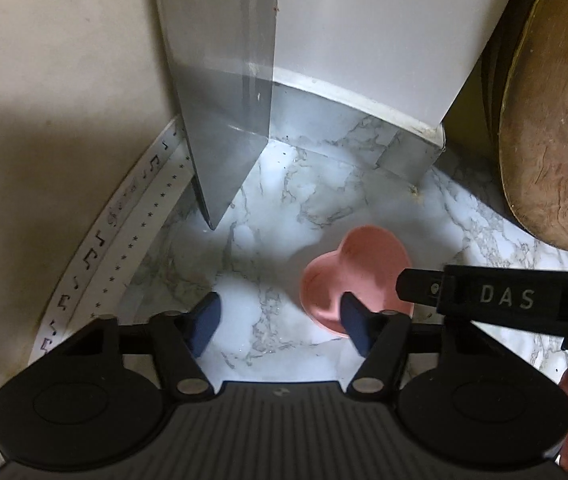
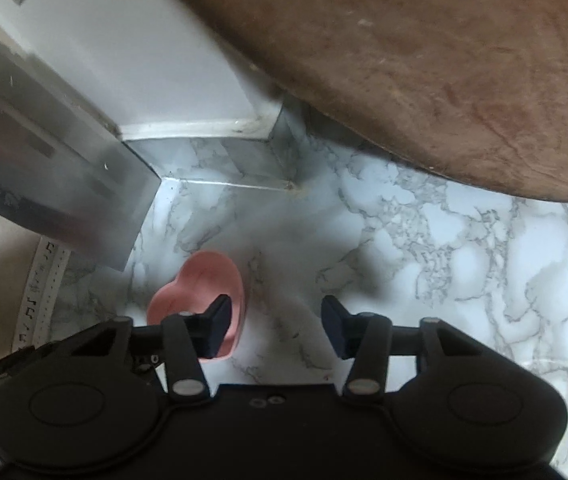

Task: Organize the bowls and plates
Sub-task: 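Move both grippers toward the small pink heart-shaped dish, then close both grippers on the rim of the heart-shaped dish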

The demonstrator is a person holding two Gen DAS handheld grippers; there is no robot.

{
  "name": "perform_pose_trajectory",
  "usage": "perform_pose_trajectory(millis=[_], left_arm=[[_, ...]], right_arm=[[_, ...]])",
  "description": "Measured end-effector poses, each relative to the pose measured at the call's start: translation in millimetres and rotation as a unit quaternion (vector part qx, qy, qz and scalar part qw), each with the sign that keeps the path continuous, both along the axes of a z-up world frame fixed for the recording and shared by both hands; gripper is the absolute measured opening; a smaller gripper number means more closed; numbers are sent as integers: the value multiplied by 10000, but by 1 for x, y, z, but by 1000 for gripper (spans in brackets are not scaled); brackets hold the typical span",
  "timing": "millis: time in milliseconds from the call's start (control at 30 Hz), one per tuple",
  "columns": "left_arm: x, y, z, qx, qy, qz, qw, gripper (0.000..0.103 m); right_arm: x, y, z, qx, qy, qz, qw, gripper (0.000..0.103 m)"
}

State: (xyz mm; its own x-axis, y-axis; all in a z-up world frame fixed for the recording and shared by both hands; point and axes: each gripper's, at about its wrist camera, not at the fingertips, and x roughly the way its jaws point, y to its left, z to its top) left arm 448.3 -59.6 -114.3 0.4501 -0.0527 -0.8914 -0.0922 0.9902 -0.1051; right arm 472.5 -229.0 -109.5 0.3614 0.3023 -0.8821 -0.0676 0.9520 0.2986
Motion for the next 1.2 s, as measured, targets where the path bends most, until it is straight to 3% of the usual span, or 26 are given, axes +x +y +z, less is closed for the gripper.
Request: perform_pose_trajectory(millis=[100,233,433,867,1200], left_arm=[[1,-2,-2,-8,-12,-79,10000,51],[2,-5,-3,-60,-1,-137,9999,32],[1,-8,-1,-118,34,-237,9996,10],[-19,-11,23,-239,11,-418,9988,6],[-57,-11,67,-296,-211,-705,9968,6]], right_arm=[[1,4,-3,-24,-13,86,10000,37],[3,8,-6,71,24,143,9999,15],[0,12,-6,213,53,214,9995,2],[-20,10,14,120,22,70,9999,1],[-65,3,61,106,-288,51,9995,1]])
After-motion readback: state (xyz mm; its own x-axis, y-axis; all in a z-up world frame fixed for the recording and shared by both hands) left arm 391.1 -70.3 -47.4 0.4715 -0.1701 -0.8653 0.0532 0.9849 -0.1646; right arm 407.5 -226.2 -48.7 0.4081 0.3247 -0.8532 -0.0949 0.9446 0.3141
